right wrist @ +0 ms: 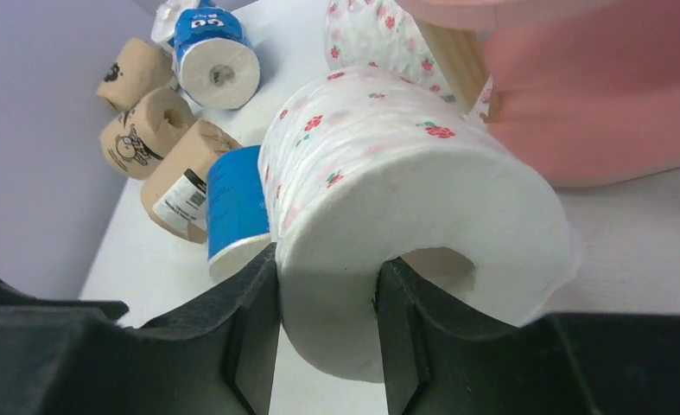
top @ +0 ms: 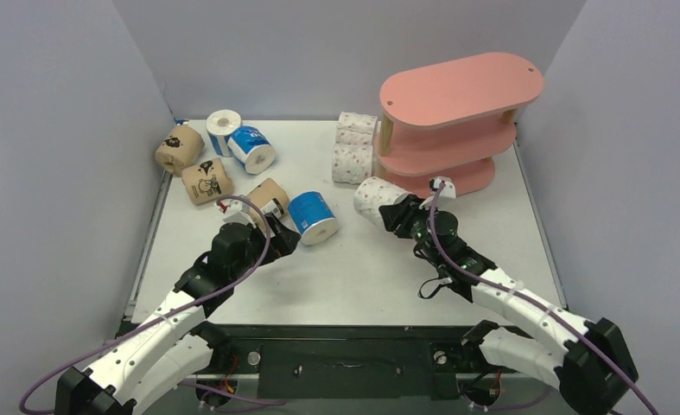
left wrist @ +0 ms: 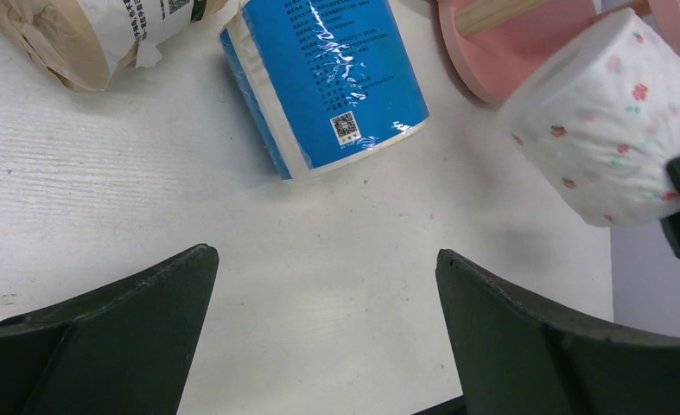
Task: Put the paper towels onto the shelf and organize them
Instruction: Place the paper towel at the center of the board.
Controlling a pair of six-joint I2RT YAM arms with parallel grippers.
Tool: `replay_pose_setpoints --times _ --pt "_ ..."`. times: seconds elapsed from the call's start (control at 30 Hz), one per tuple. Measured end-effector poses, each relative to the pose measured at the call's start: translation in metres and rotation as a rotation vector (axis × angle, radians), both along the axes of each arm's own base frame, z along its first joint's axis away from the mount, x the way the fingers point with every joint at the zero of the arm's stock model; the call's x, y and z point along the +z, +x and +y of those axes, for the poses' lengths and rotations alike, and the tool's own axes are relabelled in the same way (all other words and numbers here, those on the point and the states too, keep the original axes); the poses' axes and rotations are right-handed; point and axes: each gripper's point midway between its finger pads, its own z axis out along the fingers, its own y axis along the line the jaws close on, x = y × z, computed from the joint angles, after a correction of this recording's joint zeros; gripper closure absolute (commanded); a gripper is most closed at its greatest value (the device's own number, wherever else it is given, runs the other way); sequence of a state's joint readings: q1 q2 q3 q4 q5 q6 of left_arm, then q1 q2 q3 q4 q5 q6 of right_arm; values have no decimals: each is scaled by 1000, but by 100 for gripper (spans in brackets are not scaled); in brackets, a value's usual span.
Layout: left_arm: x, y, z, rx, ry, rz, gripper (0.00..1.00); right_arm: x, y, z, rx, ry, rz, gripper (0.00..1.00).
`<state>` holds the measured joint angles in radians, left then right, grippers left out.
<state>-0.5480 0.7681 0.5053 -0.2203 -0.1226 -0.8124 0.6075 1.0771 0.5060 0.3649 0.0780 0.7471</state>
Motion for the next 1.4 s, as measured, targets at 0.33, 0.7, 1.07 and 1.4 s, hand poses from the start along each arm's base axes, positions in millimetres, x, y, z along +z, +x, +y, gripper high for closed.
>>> replay_pose_setpoints --times 0.33,0.7,1.07,1.4 --pt "-9 -2 0 12 -10 30 2 4 -74 -31 111 -472 81 69" --pt "-16 -4 0 20 -23 51 1 -39 -117 -28 242 -920 229 68" --pt "-16 -5 0 18 -25 54 1 -59 -118 -26 288 -1043 287 65" --pt "-23 -5 -1 17 -11 78 1 -67 -119 -23 310 -1060 313 57"
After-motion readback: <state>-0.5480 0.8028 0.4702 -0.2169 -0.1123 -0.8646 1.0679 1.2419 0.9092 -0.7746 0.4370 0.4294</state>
